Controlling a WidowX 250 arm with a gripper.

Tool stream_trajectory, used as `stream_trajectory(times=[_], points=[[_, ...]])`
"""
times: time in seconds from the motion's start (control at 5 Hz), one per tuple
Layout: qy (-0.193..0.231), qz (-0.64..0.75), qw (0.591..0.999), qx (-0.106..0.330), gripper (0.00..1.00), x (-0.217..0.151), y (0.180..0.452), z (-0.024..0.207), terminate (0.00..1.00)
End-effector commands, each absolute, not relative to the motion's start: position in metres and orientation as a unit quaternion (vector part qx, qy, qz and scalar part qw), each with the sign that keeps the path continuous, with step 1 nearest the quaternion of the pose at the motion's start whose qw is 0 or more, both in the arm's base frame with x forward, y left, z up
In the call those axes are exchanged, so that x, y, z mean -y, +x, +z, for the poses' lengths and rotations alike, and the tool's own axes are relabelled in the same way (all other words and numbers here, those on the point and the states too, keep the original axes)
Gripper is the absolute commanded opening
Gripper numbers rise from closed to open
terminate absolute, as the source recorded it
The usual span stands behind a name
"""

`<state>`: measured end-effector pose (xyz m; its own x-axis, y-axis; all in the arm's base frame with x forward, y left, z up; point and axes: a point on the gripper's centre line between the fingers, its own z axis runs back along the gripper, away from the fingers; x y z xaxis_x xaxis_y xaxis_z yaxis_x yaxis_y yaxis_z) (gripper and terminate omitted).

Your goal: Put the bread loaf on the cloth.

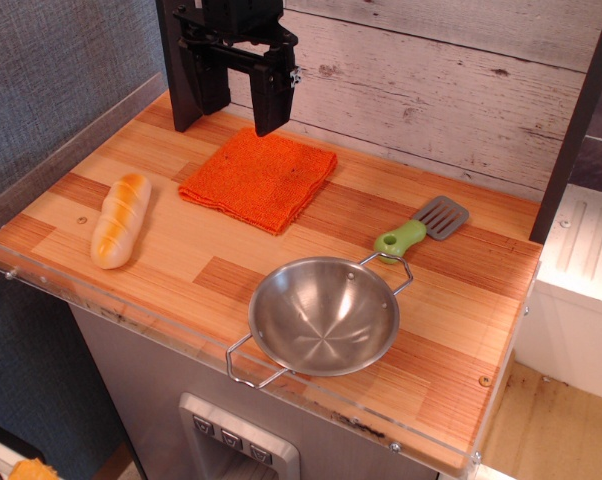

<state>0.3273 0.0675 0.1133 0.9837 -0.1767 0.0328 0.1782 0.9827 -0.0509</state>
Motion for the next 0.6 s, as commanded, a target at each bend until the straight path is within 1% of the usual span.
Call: stream_trajectory(times=[0.0,0.2,0.4], points=[[-0.027,-0.089,0.996,0.014,1.00,-0.067,0.327,0.113,0.00],[-0.021,-0.057,0.998,0.010,1.00,-0.102,0.312,0.105,0.00],[-0.004,-0.001,1.000,0.014,1.00,-0.142,0.286,0.098,0.00]])
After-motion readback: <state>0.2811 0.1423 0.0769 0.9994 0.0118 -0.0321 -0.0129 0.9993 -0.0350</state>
